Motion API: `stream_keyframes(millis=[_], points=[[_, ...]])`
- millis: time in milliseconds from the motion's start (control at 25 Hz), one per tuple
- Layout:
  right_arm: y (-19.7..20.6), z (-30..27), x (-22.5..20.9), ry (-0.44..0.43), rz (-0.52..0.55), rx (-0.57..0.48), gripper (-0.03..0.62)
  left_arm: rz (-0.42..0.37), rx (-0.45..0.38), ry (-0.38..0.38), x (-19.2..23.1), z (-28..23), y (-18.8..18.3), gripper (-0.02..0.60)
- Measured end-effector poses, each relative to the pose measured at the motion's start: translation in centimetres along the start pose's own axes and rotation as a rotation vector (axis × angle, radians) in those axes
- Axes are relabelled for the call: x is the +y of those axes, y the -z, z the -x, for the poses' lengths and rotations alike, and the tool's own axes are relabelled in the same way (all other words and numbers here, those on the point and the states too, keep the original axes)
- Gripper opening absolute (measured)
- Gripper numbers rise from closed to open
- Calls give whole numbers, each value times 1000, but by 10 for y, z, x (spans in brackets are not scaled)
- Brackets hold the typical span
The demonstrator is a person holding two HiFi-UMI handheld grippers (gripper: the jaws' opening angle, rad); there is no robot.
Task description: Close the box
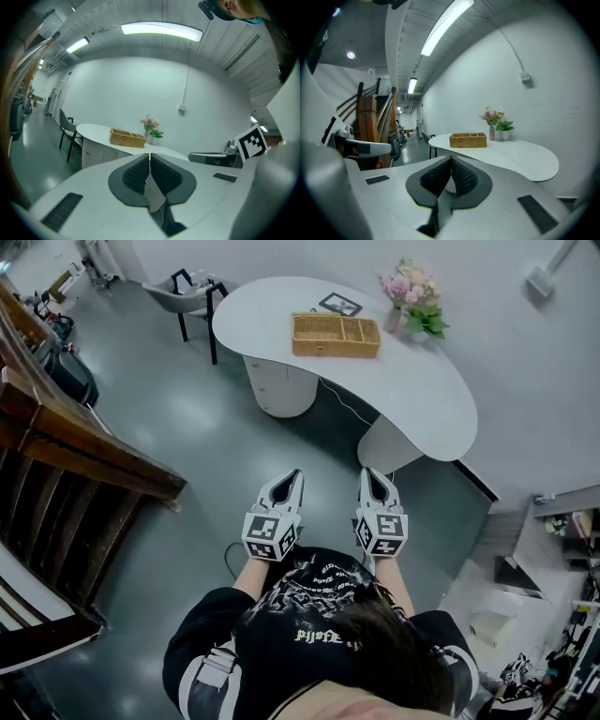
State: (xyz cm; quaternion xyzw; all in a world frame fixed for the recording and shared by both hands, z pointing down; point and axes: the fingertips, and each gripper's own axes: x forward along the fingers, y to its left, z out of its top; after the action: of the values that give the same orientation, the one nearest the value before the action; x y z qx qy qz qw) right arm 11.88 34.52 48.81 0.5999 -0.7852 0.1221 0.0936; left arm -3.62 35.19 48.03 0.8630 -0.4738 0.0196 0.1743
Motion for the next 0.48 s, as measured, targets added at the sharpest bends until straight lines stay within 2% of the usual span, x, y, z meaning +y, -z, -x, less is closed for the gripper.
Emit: stream_keyframes(millis=[480], points=[[-8,-76,30,71,-20,-2,25,-30,19,91,80,-40,-27,28]])
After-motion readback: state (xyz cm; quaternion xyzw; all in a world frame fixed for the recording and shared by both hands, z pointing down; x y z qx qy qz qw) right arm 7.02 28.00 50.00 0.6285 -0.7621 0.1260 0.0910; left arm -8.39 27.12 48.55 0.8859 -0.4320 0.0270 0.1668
